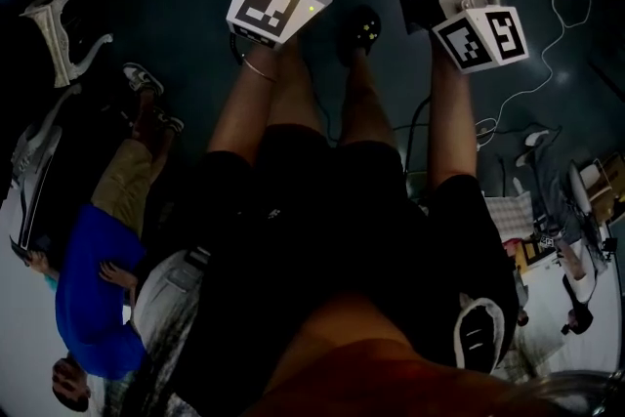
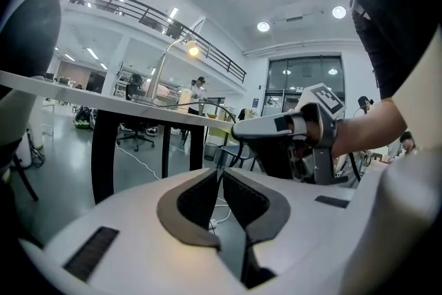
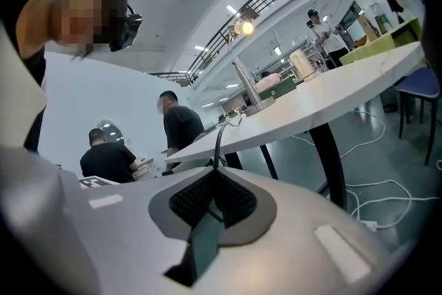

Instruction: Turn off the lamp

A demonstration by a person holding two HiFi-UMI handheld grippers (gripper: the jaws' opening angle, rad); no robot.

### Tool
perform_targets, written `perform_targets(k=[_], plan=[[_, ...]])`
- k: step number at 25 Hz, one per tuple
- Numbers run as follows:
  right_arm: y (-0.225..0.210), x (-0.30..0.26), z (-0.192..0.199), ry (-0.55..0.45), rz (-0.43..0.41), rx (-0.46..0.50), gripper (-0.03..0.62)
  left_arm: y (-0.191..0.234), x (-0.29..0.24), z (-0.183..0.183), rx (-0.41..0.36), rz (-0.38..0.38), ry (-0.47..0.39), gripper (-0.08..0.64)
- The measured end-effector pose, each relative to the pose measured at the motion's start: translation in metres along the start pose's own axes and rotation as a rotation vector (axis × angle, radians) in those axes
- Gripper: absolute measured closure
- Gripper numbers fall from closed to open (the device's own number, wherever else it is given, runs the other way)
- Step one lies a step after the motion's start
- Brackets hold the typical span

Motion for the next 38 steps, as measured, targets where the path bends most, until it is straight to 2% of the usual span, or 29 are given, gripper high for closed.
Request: perform_targets(k=[3,5,13,23,31,34,38], plan=[[0.004,0.003,-0.006,-0.014,-0.020,-0.023,0.580,0.003,-0.007,0.001,-0.009,0.006,0.001,0.540],[0.006,0.003,-0.009,-0.021,-0.032,-0.042,0.580,0.005,-0.011,0.002,-0.008,0.020,0.008,0.494],[0.021,0.007,-0.011,-0.032,-0.061,-0.073,0.580,0.004,-0.025,0.003,-0.073,0.081,0.020,0.494],[0.025,0.005,-0.012,-0.038,-0.098,-0.131,0.580,-0.001,-0.043,-0.006,-0.096,0.084,0.041,0.494],[0.029,0.007,-0.012,-0.041,-0.107,-0.152,0.580,-0.002,-0.041,-0.014,-0.086,0.072,-0.005,0.495],[0.029,0.007,-0.012,-0.041,-0.112,-0.161,0.580,-0.004,-0.042,-0.013,-0.155,0.073,0.019,0.515],[0.030,0.008,-0.012,-0.060,-0.115,-0.140,0.578,-0.012,-0.040,-0.016,-0.227,0.091,0.007,0.535]])
Point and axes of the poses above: the fingertips, and each gripper's own axes: x backward along the fingers, y to its left, z out of its underside, the point moved 9 cm from there along x, backward along the fingers, and after that the axes turned 10 degrees about z, right-handed, at the moved point
